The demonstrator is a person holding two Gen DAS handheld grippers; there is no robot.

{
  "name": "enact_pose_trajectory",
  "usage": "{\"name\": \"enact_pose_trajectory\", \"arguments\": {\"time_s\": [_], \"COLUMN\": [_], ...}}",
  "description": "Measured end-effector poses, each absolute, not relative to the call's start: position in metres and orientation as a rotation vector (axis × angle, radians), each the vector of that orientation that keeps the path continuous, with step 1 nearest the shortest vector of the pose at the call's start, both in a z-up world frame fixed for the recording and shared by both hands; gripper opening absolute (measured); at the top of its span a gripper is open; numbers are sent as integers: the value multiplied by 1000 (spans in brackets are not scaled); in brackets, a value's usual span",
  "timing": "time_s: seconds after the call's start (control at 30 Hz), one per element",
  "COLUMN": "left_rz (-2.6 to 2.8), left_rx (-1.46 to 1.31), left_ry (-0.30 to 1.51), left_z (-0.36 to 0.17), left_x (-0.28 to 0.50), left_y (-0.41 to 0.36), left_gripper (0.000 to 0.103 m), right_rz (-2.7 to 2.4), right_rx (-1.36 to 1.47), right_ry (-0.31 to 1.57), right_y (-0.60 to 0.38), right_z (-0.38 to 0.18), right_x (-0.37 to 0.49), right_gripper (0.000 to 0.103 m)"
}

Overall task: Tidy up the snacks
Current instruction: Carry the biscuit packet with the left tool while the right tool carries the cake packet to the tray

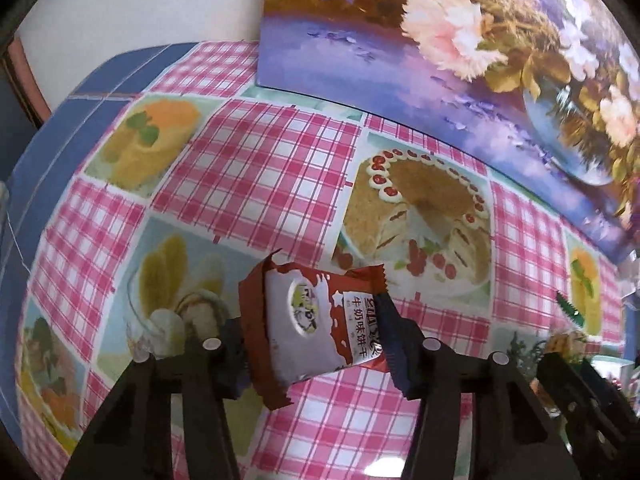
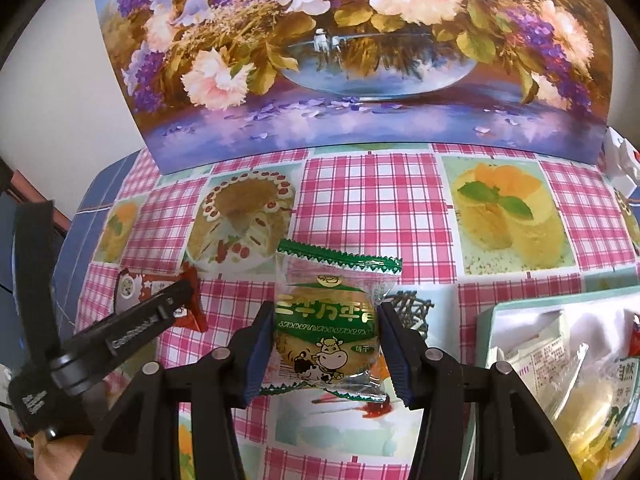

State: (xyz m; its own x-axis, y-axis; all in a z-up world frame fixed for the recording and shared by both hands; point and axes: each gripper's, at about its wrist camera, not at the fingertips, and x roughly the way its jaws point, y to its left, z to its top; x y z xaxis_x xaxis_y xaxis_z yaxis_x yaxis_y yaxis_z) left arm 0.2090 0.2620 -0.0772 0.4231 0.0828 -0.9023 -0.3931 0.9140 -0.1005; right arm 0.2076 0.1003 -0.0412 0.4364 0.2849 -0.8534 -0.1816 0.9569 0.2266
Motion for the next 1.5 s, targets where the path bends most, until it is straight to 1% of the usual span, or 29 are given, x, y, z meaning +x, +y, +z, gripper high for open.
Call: {"name": "enact_pose_trajectory", "arguments": {"time_s": [0.07,0.1,0.13,0.43,0.63,0.8,0.93,1.13,1.4,1.5], "left_rz": [295,291,293,251,216,166,107,-34,-230,-260], "left_rx": [-354,-369,-376,-457,-514,-515,-494,-460,-345,-327], "left_ry": [1085,1079,1075,1079,1021,966,931,895,918,933], "left_z": [-76,-74,-71,-60,-33,-6,16,41,45,41], "left_x": [202,199,196,163,138,118,110,100,104,109], "left_y": [262,261,260,245,235,211,183,118,14,-10], "left_gripper": [38,28,26,25,25,25,25,25,25,25], "right_rz": [287,286,285,259,229,193,122,-33,-157,-172], "right_rx": [115,124,130,141,159,201,230,273,352,362], "right_ry": [1077,1075,1073,1038,996,964,942,932,985,1016], "right_y": [99,99,98,88,68,41,3,-67,-139,-153], "right_z": [-38,-36,-34,-14,5,18,28,29,4,-8], "right_x": [204,200,198,164,136,113,95,77,70,69], "right_gripper": [54,54,54,54,54,54,54,54,54,54]}}
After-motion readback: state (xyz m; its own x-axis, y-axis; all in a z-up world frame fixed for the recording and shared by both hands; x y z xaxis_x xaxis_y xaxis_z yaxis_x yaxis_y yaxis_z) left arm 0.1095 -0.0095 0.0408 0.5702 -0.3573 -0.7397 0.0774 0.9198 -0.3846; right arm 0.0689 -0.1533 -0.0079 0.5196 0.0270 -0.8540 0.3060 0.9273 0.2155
